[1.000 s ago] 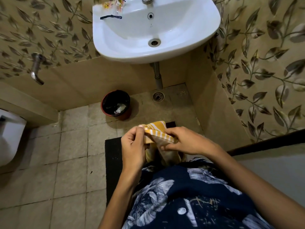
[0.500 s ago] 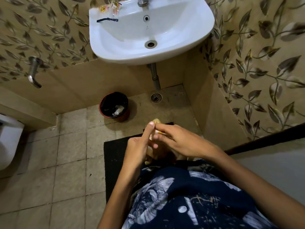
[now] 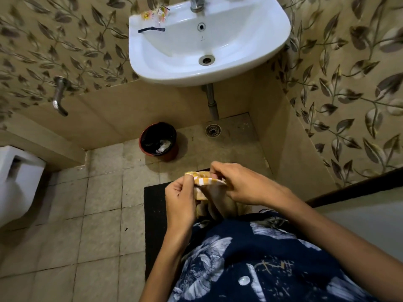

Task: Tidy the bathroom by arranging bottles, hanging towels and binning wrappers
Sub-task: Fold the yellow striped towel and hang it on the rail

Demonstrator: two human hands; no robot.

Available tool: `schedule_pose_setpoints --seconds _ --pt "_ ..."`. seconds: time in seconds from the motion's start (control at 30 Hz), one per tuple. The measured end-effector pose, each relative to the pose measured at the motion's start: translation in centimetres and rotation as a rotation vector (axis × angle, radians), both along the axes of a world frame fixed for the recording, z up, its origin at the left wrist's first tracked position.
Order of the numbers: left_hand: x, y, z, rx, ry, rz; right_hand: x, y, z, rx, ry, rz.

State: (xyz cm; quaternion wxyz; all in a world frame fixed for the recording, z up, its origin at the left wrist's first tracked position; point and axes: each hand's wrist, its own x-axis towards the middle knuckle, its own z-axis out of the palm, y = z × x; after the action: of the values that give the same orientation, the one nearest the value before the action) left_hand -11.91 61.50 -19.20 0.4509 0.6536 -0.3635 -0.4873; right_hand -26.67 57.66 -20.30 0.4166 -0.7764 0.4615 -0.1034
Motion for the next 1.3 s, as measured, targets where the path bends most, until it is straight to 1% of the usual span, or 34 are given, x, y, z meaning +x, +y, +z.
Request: schedule_pose_setpoints --seconds 0.1,0.2,0.3,0.4,0.47,0.53,0.63,0.7,0.8,0.93,1.0,1.07,1.1,1.17,1.23,1.3 --pt "0.0 -0.1 0.6 -0.153 0.002 0.143 -0.7 0.0 -1.0 -0.001 0.151 -0.113" --pt "0.5 -0.5 0.7 -0.2 0.008 0.246 -1.1 -0.2 -1.6 -0.003 0.207 -0.2" --pt "0.7 -0.8 0.3 -0.094 0.075 0.224 -1.0 0.1 -1.4 -0.01 0.153 -0.184" --pt "0.5 -0.6 -0.1 0.099 0.001 0.073 -0.5 0.4 -0.7 -0.03 0.042 -0.133" --pt "0.3 -0.5 -0.1 0.197 -0.003 -0.04 0.0 0.6 -0.1 -0.035 -0.056 -0.084" --pt "0.0 -0.7 0.1 0.265 0.037 -0.122 0.3 0.7 0.4 -0.015 -0.122 -0.034" --pt "-0.3 -1.2 0.0 0.298 0.059 -0.162 0.3 0.7 0.5 0.033 -0.176 0.0" --pt "-0.3 -1.3 -0.3 0.263 0.052 -0.166 0.2 0.5 0.3 0.035 -0.169 0.002" --pt "0.0 -1.4 -0.6 0.184 0.042 -0.091 -0.3 0.1 -0.3 -0.028 -0.101 -0.05" --pt "-0.2 -1.6 -0.1 0.028 0.045 0.037 -1.3 -0.5 -0.8 -0.114 0.047 -0.217" --pt "-0.1 -1.7 0.3 -0.063 0.073 0.095 -1.7 -1.0 -1.2 -0.101 0.118 -0.322" --pt "0.3 -1.9 0.6 -0.102 0.108 0.121 -1.8 -1.3 -1.5 -0.066 0.147 -0.38" --pt "0.6 -2.1 0.5 -0.088 0.12 0.114 -1.8 -1.4 -1.5 -0.037 0.135 -0.385" --pt "0.8 -2.3 0.3 0.016 0.118 0.056 -1.5 -1.4 -1.4 0.017 0.082 -0.339" --pt "0.6 -2.3 0.0 0.165 0.085 0.004 -1.0 -1.1 -0.8 0.015 0.037 -0.233" --pt "0.4 -2.2 -0.1 0.272 0.067 -0.046 -0.3 -0.8 -0.3 0.005 -0.026 -0.128"
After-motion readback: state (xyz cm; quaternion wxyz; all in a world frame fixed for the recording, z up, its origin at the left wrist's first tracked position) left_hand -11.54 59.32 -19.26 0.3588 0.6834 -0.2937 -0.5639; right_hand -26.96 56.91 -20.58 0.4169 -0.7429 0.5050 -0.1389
